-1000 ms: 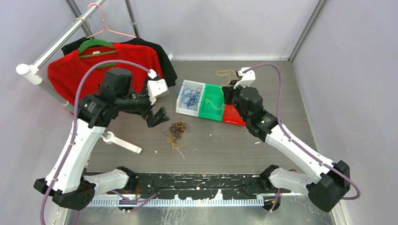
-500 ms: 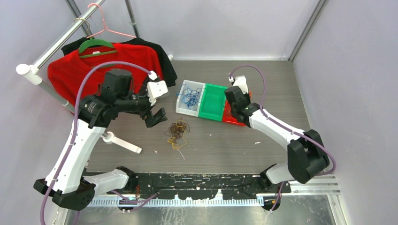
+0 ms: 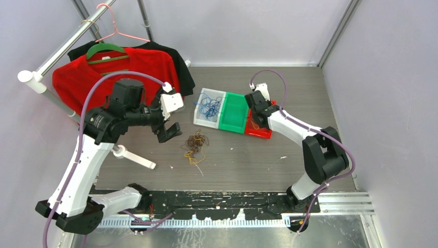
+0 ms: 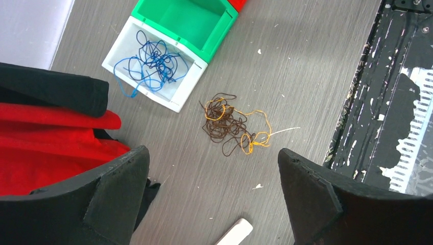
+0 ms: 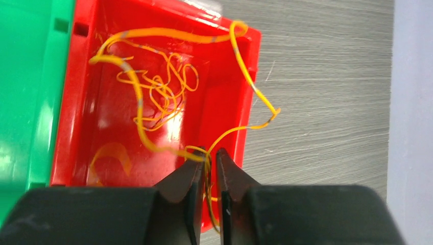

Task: Untangle the cables

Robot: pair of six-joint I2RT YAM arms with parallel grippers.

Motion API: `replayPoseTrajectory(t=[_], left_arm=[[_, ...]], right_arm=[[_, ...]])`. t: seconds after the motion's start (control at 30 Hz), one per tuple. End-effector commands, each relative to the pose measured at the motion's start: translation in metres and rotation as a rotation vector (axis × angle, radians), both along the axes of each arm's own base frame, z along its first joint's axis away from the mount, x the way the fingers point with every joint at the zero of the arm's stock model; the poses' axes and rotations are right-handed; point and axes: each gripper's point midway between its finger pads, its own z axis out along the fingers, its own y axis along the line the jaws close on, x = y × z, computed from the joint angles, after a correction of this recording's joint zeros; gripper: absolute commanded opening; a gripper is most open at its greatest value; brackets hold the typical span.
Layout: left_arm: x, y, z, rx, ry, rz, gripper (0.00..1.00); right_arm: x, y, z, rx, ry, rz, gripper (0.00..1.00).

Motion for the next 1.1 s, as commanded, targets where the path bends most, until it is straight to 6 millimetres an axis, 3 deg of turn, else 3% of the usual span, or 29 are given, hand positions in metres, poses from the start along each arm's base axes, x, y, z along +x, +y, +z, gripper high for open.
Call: replayPoseTrajectory(t=[0.0, 0.07, 0.17, 0.23, 0.37, 0.5, 0.63, 0.8, 0.97, 1.07], left_arm=[[-0.004, 0.001, 0.008, -0.005, -0.042, -0.021, 0.92], [-0.006, 0.0, 0.011, -0.011, -0.037, -0.03, 0.89], [-0.008, -0.002, 0.013, -0.02, -0.032, -0.039, 0.83], [-0.007, -0.002, 0.013, -0.019, -0.034, -0.036, 0.77], [-0.001, 0.0, 0.01, -0.009, -0.01, -0.001, 0.58], [0.005, 0.001, -0.005, 0.026, 0.07, 0.045, 0.55], [0.015, 0.01, -0.046, 0.127, 0.248, 0.12, 0.63], [0.016, 0.01, -0.101, 0.203, 0.521, 0.127, 0.66], [0.012, 0.016, -0.159, 0.275, 0.535, 0.067, 0.66], [0.004, 0.019, -0.187, 0.297, 0.558, 0.031, 0.61]], right_arm=[[0.002, 0.017, 0.01, 0.114, 0.006, 0.024, 0.25], [0.003, 0.017, 0.015, 0.114, -0.002, 0.03, 0.29], [0.005, 0.016, 0.024, 0.124, -0.021, 0.035, 0.44], [0.006, 0.018, 0.032, 0.152, -0.034, 0.047, 0.46], [0.01, 0.026, 0.055, 0.249, -0.092, 0.064, 0.47], [0.016, 0.034, 0.07, 0.345, -0.126, 0.076, 0.51], [0.014, 0.059, 0.096, 0.548, -0.183, 0.119, 0.63], [-0.011, 0.09, 0.122, 0.736, -0.264, 0.246, 0.76], [-0.037, 0.116, 0.112, 0.734, -0.237, 0.335, 0.77], [-0.048, 0.139, 0.102, 0.759, -0.213, 0.398, 0.72]])
